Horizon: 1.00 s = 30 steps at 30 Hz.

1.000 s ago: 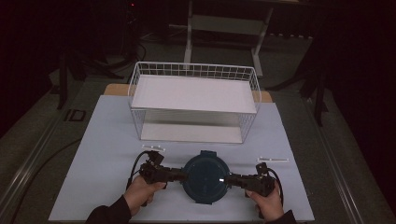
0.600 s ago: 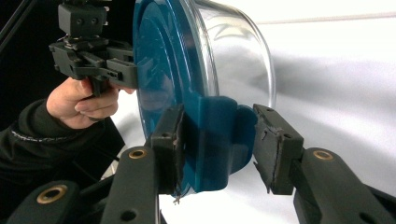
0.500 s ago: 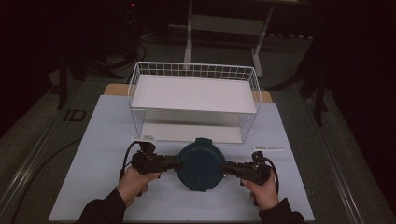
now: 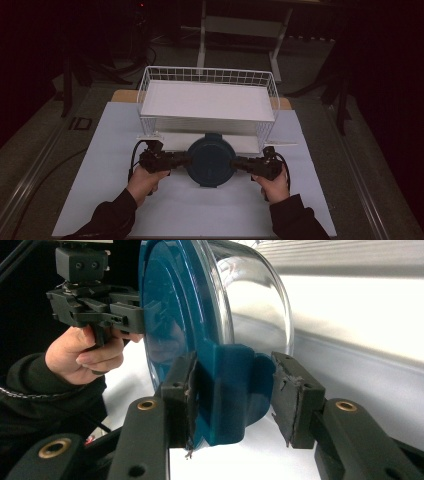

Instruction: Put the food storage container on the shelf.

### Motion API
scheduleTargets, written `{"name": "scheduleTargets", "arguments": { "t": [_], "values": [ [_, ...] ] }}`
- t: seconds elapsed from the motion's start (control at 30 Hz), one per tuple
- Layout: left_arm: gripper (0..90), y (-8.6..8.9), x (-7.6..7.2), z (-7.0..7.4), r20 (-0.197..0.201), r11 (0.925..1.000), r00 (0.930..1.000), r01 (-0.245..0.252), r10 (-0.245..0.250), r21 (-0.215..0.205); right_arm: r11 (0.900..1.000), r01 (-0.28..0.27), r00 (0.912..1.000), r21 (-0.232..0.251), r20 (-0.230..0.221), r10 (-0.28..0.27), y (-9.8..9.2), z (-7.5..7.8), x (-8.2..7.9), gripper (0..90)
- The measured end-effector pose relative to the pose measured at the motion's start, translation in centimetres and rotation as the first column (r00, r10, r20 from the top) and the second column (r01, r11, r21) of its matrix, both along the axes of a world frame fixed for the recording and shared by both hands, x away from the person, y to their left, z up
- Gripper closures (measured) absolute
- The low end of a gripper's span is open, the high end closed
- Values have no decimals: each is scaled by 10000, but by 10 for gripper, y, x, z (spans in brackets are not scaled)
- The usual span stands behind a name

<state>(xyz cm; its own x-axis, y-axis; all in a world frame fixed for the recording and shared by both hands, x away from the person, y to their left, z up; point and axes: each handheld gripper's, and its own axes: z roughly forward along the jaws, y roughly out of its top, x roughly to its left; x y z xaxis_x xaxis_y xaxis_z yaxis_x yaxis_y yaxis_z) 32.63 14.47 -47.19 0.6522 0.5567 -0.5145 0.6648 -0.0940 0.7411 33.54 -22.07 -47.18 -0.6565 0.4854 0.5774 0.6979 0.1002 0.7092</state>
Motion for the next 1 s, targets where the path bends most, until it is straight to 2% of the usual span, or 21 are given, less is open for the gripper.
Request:
{"name": "scheduleTargets", "arguments": {
  "t": [0.1,0.13,0.3,0.4,0.43,0.57,0.77,0.87,0.9,1.0],
  "values": [
    [567,0,5,-1,-26,10000,10000,-57,57,39,10000,-22,10000,9,92,22,0,-3,7,558],
    [567,-1,10,-3,25,9999,9999,-100,100,38,9999,-54,10000,97,8,54,0,-6,13,558],
    [567,0,22,-7,-66,9999,9999,-111,112,131,10000,-15,10000,73,-1,15,1,-12,24,557],
    [566,0,24,-8,-68,9998,9999,-110,111,155,10000,19,10000,36,5,-19,1,-14,28,557],
    [566,-1,33,-13,23,9997,9998,-198,198,125,9999,124,9999,3,23,-124,2,-17,35,556],
    [566,-2,42,-19,196,9997,9995,-249,249,5,9996,247,9993,-105,268,-244,1,-19,43,554],
    [563,-3,47,-27,115,9989,9990,-423,426,-180,9987,470,9984,-199,322,-464,2,-23,51,553],
    [560,-1,52,-36,244,9983,9984,-507,514,-275,9977,641,9973,-224,376,-632,4,-28,55,552],
    [559,-2,52,-37,129,9978,9982,-590,594,-288,9974,678,9969,-227,417,-669,4,-28,56,552],
    [559,-1,55,-40,125,9974,9976,-675,678,-268,9969,735,9965,-263,415,-724,5,-30,58,551]
  ]
}}
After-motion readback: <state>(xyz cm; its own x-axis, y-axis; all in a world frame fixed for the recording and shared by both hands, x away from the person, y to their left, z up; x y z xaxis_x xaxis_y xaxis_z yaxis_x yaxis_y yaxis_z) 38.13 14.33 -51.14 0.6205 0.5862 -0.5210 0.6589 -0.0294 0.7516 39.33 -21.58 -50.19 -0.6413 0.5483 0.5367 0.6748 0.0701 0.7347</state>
